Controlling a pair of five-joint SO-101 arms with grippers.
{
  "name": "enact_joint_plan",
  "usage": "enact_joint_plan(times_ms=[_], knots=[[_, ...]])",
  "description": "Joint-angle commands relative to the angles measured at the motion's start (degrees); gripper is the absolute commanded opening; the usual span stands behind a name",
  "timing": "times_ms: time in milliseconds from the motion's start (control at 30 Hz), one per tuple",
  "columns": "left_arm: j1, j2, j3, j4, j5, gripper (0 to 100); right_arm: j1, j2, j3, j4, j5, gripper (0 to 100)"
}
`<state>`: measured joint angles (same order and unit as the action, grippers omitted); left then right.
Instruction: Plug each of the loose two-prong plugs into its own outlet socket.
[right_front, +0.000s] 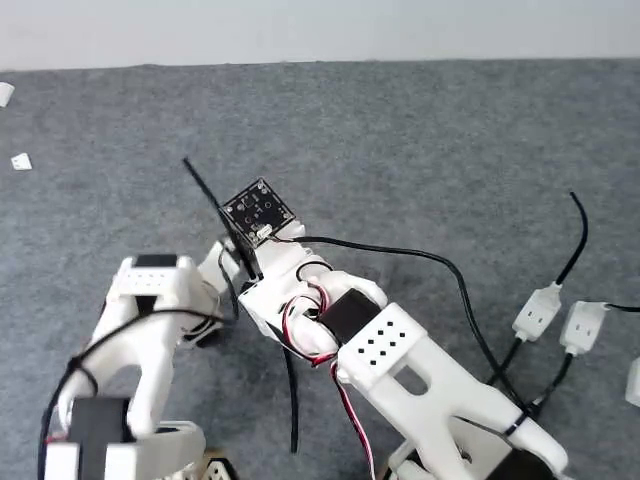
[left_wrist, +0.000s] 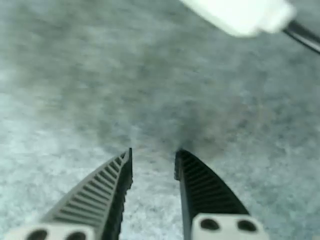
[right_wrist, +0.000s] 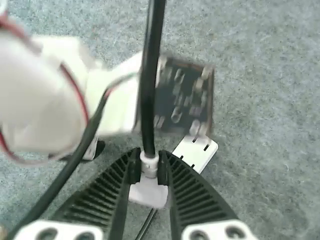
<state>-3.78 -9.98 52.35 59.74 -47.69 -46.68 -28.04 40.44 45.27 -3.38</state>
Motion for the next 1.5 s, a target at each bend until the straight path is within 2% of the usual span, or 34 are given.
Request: enact_joint_plan(times_ms=[0,133,200,367,500,667,767,900,1467], knots=[[2.55,-8.88,7.96,-4.22,-0.88,13,1.36,-1.89,-0.97,0.13,-0.79,0.8],[2.90,-14.24,12.00,-6.77,-0.53,13,1.45,-1.89,-0.97,0.13,-0.79,0.8],[2.73,-13.63,11.56,-7.47,2.11,13,1.63,-1.89,-0.97,0.13,-0.79,0.8],[0.26,-10.90,9.54,-13.10,16.70,14,2.24,-1.36,-0.97,-0.57,-2.29,0.8],[-4.57,-10.73,9.63,-22.42,30.15,14,5.14,-0.75,-0.79,-2.86,-2.37,0.8],[-8.88,-10.73,10.24,-32.88,39.21,14,7.34,4.53,-1.05,-7.16,-2.11,0.8],[-8.97,-10.73,12.26,-36.04,40.09,14,7.43,7.69,-0.97,-11.47,0.79,0.8],[-8.97,-10.73,12.44,-36.31,40.00,14,7.52,11.38,-0.97,-14.46,1.32,0.8],[-9.23,-10.73,12.53,-36.31,39.91,14,9.45,16.04,-1.05,-16.75,3.78,0.8]])
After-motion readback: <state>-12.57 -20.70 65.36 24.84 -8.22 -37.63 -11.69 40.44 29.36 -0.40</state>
